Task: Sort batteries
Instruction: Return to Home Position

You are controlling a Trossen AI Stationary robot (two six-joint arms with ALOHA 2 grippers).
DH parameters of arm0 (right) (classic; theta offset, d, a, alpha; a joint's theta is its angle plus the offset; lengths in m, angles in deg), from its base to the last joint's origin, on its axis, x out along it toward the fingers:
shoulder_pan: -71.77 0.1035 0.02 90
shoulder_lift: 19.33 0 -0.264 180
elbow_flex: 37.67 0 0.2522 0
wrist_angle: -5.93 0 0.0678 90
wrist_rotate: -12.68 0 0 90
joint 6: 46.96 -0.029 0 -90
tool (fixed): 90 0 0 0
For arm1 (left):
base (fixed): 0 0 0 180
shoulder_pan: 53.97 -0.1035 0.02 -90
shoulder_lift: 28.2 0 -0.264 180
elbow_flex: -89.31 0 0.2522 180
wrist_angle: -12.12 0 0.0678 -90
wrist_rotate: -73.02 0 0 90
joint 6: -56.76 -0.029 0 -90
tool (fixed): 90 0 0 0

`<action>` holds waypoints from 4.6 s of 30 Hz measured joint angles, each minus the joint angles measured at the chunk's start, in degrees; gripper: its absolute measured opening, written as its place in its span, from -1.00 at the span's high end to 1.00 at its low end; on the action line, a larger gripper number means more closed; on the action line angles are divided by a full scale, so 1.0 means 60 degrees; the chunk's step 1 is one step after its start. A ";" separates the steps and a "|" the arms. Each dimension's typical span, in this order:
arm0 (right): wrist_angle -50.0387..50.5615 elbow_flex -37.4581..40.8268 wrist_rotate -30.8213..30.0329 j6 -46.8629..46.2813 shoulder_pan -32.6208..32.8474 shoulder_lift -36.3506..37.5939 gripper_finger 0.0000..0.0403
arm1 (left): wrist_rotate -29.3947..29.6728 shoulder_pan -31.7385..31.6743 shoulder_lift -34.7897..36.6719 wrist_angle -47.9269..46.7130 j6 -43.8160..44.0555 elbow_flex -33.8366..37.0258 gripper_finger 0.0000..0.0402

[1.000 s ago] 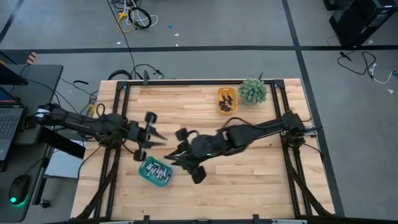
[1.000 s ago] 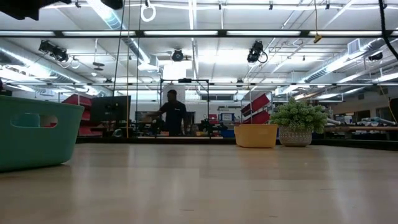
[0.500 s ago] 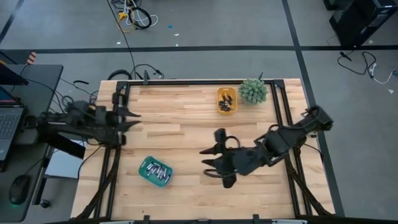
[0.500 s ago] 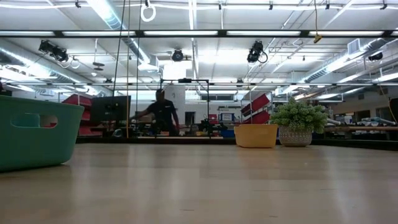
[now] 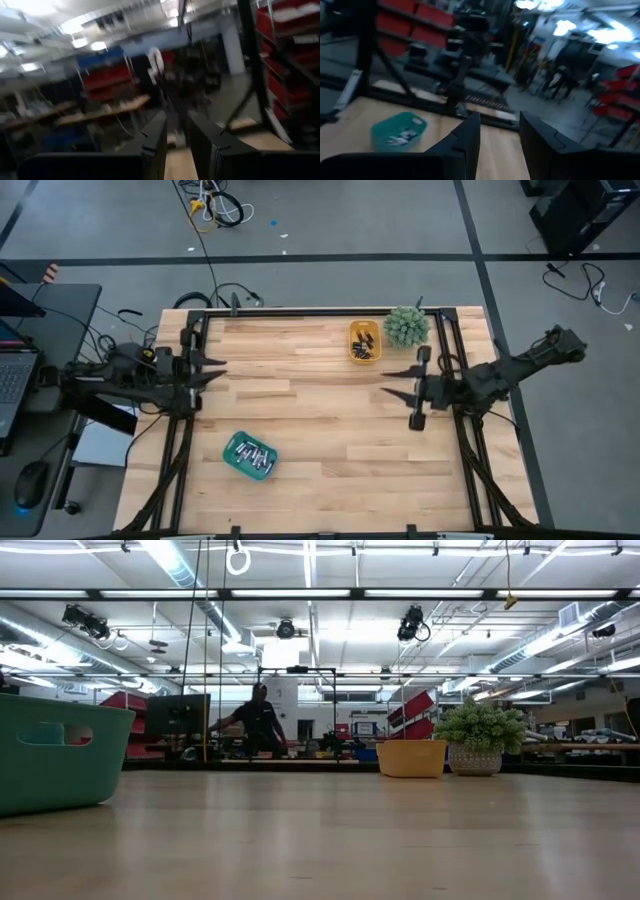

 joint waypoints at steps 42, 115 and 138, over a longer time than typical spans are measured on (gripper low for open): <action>-0.1744 0.7303 0.4749 -0.1680 -0.3501 0.8229 0.39 | -0.4327 -0.2881 0.1396 0.2752 0.2266 0.4551 0.63; -0.1159 0.7299 0.4549 -0.1873 -0.3522 0.8204 0.39 | -0.0674 -0.2040 0.2664 0.3819 0.4252 0.5411 0.77; -0.1155 0.7299 0.4549 -0.1873 -0.3522 0.8204 0.39 | -0.0671 -0.2040 0.2664 0.3822 0.4249 0.5411 0.77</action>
